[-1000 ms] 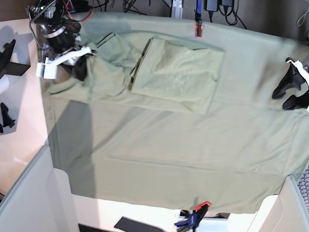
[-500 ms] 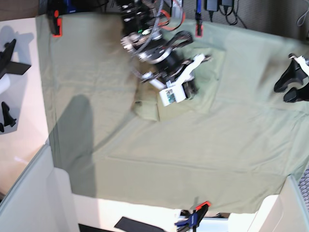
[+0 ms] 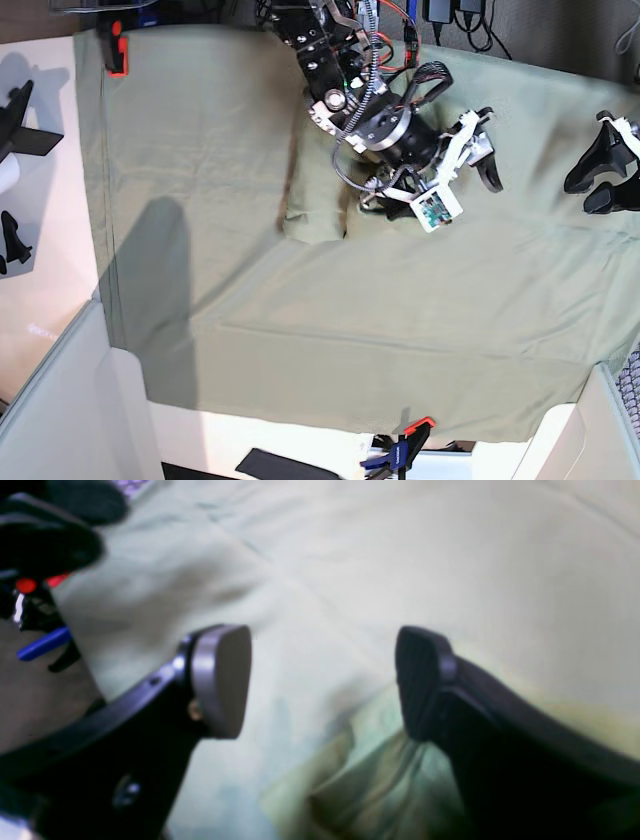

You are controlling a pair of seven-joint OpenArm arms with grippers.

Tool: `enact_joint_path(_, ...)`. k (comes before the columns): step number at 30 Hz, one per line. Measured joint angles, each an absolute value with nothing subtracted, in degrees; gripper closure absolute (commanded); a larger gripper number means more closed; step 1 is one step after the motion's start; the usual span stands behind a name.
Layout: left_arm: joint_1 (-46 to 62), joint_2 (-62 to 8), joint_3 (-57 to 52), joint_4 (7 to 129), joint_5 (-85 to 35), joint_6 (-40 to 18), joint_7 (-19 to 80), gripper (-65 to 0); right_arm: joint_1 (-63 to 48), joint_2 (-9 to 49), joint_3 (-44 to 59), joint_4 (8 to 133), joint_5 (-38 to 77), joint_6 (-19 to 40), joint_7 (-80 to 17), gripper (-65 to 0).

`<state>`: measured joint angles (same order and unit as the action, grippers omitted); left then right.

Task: Fold the T-shirt properly
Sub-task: 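Move the right gripper over the folded bundle and press it flat, then grasp the folded shirt edge with the right gripper and fold it over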

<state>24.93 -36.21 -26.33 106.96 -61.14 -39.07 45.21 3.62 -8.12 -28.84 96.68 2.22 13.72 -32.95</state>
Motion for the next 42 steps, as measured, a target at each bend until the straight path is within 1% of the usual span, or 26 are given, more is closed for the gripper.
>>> enact_joint_path(7, 24.93, -36.36, -26.3, 106.96, -62.61, -39.07, 45.21, -33.7, 11.84, -7.97, -28.51, 96.75, 0.12, 13.72, -33.67, -43.7)
enact_joint_path(8, 24.95, -36.75, -26.3, 106.96, -62.61, -39.07, 45.23, -33.7, 12.21, -7.99, -28.51, 96.75, -1.34, 13.69, -35.07, -40.6)
enact_joint_path(9, 24.95, -37.39, -26.3, 106.96, -62.63, -39.07, 45.23, -33.6, 12.25, -7.97, -28.38, 96.75, -3.77, 13.87, -36.27, -31.7)
enact_joint_path(10, 24.93, -38.19, -26.3, 106.96, -62.67, -39.07, 45.21, -32.3, 12.23, -7.97, -27.88, 96.75, -6.13, 13.72, -37.1, -17.1)
enact_joint_path(11, 24.93, -38.92, -26.33, 106.96, -62.74, -39.07, 45.19, -29.8, 12.23, -7.97, -27.31, 96.95, -8.19, 13.19, -38.44, 0.0)
enact_joint_path(13, 24.91, -39.66, -26.33, 106.96, -64.27, -39.07, 45.12, -22.7, 12.21, -7.9, -25.34, 99.11, -11.73, 10.83, -43.4, 0.0)
enact_joint_path(14, 24.91, -39.68, -26.33, 106.96, -64.9, -39.07, 44.99, -19.2, 12.23, -7.57, -24.29, 100.66, -11.9, 8.84, -44.84, 0.0)
enact_joint_path(15, 24.93, -39.66, -26.33, 106.96, -64.9, -39.07, 44.99, -15.7, 12.21, -7.09, -23.05, 102.48, -11.84, 8.21, -45.56, 0.0)
enact_joint_path(20, 24.93, -39.68, -26.33, 106.96, -64.01, -39.07, 44.29, -1.7, 8.36, -4.34, -17.67, 109.45, -11.62, 7.44, -46.87, 0.0)
enact_joint_path(21, 24.95, -39.68, -26.3, 106.96, -63.99, -39.07, 44.31, 0.0, 6.66, -3.73, -17.19, 110.32, -11.4, 7.46, -47.29, 0.0)
enact_joint_path(28, 24.93, -39.94, -26.3, 106.96, -63.77, -39.07, 43.27, 0.0, -7.64, 1.85, -16.38, 114.56, -10.24, 7.42, -48.64, 0.0)
enact_joint_path(31, 24.93, -39.97, -26.3, 106.96, -63.9, -39.07, 43.24, 0.0, -12.36, 2.68, -16.4, 116.18, -9.61, 7.27, -47.31, 0.0)
enact_joint_path(32, 24.93, -39.97, -26.3, 106.96, -63.9, -39.07, 43.24, 0.0, -12.99, 2.66, -16.4, 116.16, -7.86, 7.25, -46.02, 0.0)
enact_joint_path(34, 24.93, -40.01, -26.3, 106.96, -63.96, -39.07, 43.24, 0.0, -13.32, 2.42, -16.4, 115.7, -3.97, 7.25, -42.94, 0.0)
enact_joint_path(37, 24.93, -39.99, -26.3, 106.96, -64.16, -39.07, 43.24, 0.0, -11.6, 0.71, -16.43, 113.36, -3.57, 7.55, -38.65, 0.0)
enact_joint_path(39, 24.91, -40.01, -26.3, 106.96, -64.14, -39.07, 43.24, 0.0, -8.27, -0.97, -16.43, 110.39, -3.57, 8.36, -37.82, 0.0)
enact_joint_path(42, 24.93, -40.01, -26.3, 106.96, -64.12, -39.07, 43.24, 0.0, -0.51, -4.25, -16.38, 104.14, -2.44, 9.41, -36.12, 0.0)
